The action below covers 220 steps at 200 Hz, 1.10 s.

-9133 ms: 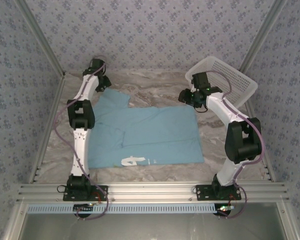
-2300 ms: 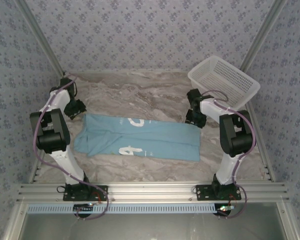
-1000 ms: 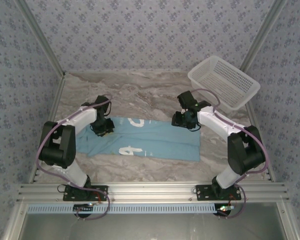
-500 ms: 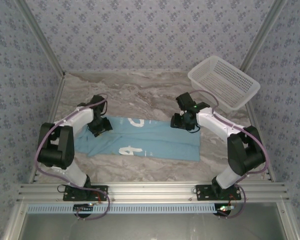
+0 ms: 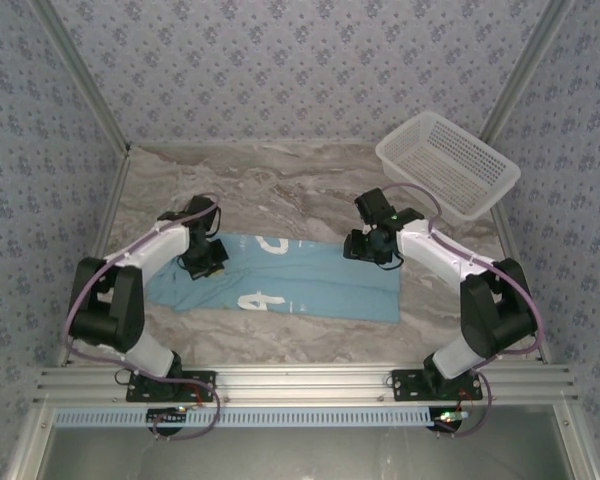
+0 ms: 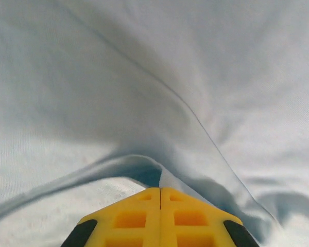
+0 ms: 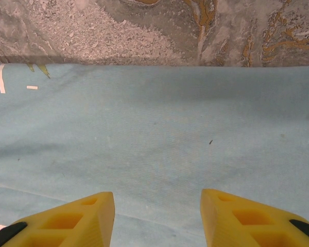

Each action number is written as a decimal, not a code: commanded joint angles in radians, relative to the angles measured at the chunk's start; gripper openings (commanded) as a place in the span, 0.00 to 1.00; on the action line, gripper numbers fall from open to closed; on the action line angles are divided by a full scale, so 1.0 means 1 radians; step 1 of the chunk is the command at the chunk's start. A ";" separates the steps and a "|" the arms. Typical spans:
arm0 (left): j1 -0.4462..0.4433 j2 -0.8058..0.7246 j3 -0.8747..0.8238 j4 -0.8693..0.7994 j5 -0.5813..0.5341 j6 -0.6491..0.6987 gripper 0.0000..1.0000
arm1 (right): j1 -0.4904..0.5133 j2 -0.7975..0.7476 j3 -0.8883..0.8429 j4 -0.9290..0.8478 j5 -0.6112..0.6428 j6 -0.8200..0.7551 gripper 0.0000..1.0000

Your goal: Fold and stack the t-shirts

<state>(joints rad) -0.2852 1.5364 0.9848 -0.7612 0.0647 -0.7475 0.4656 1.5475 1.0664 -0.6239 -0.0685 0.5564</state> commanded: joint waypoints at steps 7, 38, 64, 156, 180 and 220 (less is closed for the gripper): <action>-0.043 -0.096 -0.053 -0.116 0.041 -0.131 0.00 | 0.006 -0.019 0.003 -0.010 -0.007 -0.010 0.49; -0.103 -0.150 -0.095 -0.130 0.072 -0.274 0.00 | 0.006 -0.018 0.003 -0.013 -0.021 -0.016 0.49; -0.174 -0.170 -0.113 -0.115 0.075 -0.413 0.00 | 0.005 -0.021 -0.003 -0.019 -0.030 -0.030 0.49; -0.297 -0.167 -0.090 -0.114 -0.003 -0.642 0.36 | -0.015 -0.032 -0.042 -0.003 -0.060 -0.055 0.49; -0.200 -0.237 -0.073 -0.181 -0.065 -0.528 0.44 | -0.018 -0.029 -0.045 -0.002 -0.063 -0.056 0.49; 0.161 -0.339 -0.173 -0.124 -0.065 -0.196 0.36 | -0.021 -0.011 -0.037 0.006 -0.077 -0.063 0.49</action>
<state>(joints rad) -0.3019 1.2411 0.8753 -0.8833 0.0181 -1.1835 0.4492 1.5379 1.0321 -0.6197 -0.1226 0.5213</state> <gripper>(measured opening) 0.361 0.493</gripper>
